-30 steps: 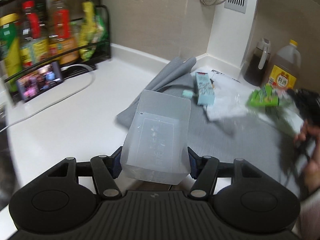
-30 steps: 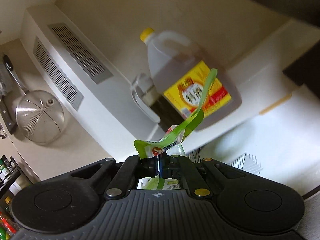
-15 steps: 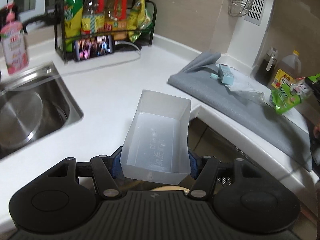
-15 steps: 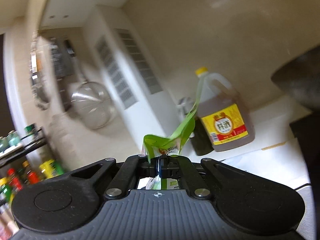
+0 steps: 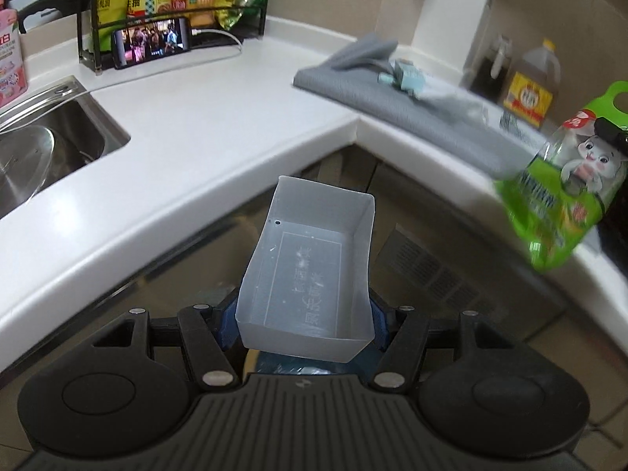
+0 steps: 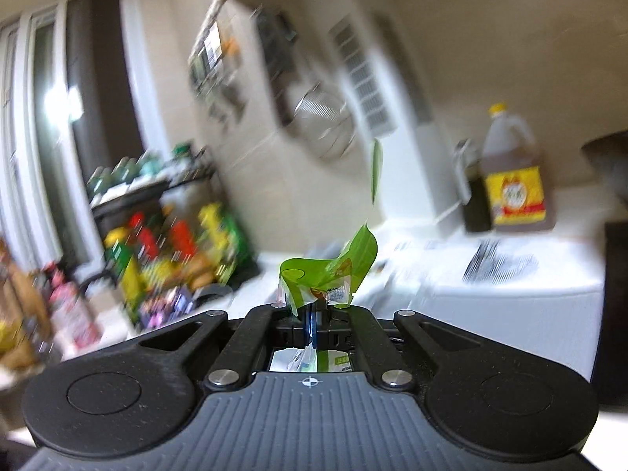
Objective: Collect trash
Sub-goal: 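Carry the plastic box and green bag in both tools down over the blue bin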
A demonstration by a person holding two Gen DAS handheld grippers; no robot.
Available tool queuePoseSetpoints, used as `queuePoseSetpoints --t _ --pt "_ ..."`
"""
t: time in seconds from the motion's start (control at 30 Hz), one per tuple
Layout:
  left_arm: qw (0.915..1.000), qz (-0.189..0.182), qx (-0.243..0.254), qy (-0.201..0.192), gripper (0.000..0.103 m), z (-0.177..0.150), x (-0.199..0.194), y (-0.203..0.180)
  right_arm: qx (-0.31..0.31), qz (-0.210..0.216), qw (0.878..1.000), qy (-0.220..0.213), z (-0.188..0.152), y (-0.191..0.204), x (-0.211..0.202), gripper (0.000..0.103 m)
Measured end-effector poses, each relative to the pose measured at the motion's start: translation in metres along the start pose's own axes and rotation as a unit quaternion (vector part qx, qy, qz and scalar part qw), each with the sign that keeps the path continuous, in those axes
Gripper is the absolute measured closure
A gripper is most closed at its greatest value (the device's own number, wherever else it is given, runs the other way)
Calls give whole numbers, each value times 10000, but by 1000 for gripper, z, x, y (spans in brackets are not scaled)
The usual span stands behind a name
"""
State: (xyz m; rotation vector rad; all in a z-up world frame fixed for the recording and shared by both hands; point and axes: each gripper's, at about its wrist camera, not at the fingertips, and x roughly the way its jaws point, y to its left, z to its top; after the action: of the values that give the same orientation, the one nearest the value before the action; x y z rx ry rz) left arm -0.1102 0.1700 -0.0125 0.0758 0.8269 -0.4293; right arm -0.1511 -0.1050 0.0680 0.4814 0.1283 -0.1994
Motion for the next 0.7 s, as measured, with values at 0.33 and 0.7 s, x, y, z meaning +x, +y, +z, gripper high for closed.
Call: queuePoseSetpoints --t 0.33,0.7 --pt "9976 -197 127 656 35 -30 30 -2 -489 340 9871 1488 -96 55 3 102" --pt "9942 -234 336 991 35 -37 60 -5 -606 259 9709 2303 -124 70 32 102"
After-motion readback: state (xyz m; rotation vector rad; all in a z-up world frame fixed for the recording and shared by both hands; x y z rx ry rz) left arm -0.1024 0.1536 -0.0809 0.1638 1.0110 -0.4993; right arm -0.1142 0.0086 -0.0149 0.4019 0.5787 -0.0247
